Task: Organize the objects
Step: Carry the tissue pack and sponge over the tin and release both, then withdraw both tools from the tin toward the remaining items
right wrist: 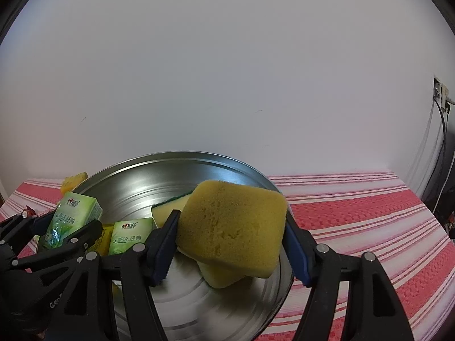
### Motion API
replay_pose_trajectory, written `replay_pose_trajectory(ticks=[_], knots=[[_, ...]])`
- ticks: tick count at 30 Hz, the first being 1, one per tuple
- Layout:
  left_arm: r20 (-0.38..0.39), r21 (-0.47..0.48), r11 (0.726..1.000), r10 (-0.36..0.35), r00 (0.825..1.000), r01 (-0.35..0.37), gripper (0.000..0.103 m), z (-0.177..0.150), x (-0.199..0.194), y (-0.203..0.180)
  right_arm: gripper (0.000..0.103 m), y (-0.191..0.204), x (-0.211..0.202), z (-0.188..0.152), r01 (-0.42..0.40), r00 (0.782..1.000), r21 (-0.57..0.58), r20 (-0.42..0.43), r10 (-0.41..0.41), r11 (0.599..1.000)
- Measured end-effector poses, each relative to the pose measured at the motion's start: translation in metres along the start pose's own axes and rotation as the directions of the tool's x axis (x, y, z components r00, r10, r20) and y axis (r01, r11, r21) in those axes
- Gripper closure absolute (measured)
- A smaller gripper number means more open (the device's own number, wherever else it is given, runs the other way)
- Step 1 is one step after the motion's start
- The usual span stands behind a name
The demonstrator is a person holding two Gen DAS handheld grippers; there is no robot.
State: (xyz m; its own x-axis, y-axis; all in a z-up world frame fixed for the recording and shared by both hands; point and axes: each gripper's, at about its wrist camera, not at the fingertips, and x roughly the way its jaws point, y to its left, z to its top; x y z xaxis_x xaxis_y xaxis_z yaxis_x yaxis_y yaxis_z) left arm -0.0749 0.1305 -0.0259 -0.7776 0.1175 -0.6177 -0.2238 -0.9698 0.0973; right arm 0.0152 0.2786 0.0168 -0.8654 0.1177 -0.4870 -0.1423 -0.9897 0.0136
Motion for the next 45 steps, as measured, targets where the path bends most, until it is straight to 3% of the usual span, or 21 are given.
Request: replay_pose_trajectory(ticks=[9, 12, 16, 18, 23, 34, 40, 45], knots=[[0.007, -0.002, 1.000, -0.011, 1.000, 0.011, 0.049, 0.004, 0.012, -0.007, 0.029, 0.007, 0.000, -0.001, -0.041, 0.999, -0.013, -0.009, 0.041, 0.999], [0.033, -0.006, 1.000, 0.001, 0.999, -0.001, 0.035, 0.006, 0.009, -0.007, 0.025, 0.009, -0.003, -0.003, -0.040, 0.999, -0.020, -0.009, 0.040, 0.999], [0.072, -0.037, 0.998, 0.046, 0.996, -0.044, 0.007, 0.009, 0.004, -0.002, 0.024, 0.003, -0.009, -0.004, -0.045, 0.999, 0.023, 0.024, 0.045, 0.999], [0.085, -0.059, 0.997, 0.045, 0.995, -0.040, 0.002, 0.011, 0.003, 0.000, 0.024, -0.003, -0.011, -0.004, -0.050, 0.998, 0.054, 0.037, 0.048, 0.997], [0.100, -0.053, 0.998, 0.050, 0.994, -0.045, 0.000, 0.009, -0.006, 0.003, 0.020, -0.013, -0.017, -0.007, -0.076, 0.994, 0.111, 0.081, 0.067, 0.991], [0.092, -0.066, 0.997, 0.055, 0.994, -0.049, 0.000, 0.004, -0.025, 0.018, 0.017, -0.024, -0.036, -0.006, -0.052, 0.990, 0.162, 0.141, 0.029, 0.985], [0.088, -0.084, 0.995, 0.057, 0.995, -0.049, 0.000, -0.001, -0.030, 0.032, 0.016, -0.032, -0.049, -0.009, -0.032, 0.968, 0.180, 0.251, -0.015, 0.983], [0.084, -0.102, 0.993, 0.067, 0.994, -0.058, 0.000, -0.008, -0.034, 0.048, 0.016, -0.026, -0.049, -0.010, -0.023, 0.970, 0.171, 0.242, -0.019, 0.985]])
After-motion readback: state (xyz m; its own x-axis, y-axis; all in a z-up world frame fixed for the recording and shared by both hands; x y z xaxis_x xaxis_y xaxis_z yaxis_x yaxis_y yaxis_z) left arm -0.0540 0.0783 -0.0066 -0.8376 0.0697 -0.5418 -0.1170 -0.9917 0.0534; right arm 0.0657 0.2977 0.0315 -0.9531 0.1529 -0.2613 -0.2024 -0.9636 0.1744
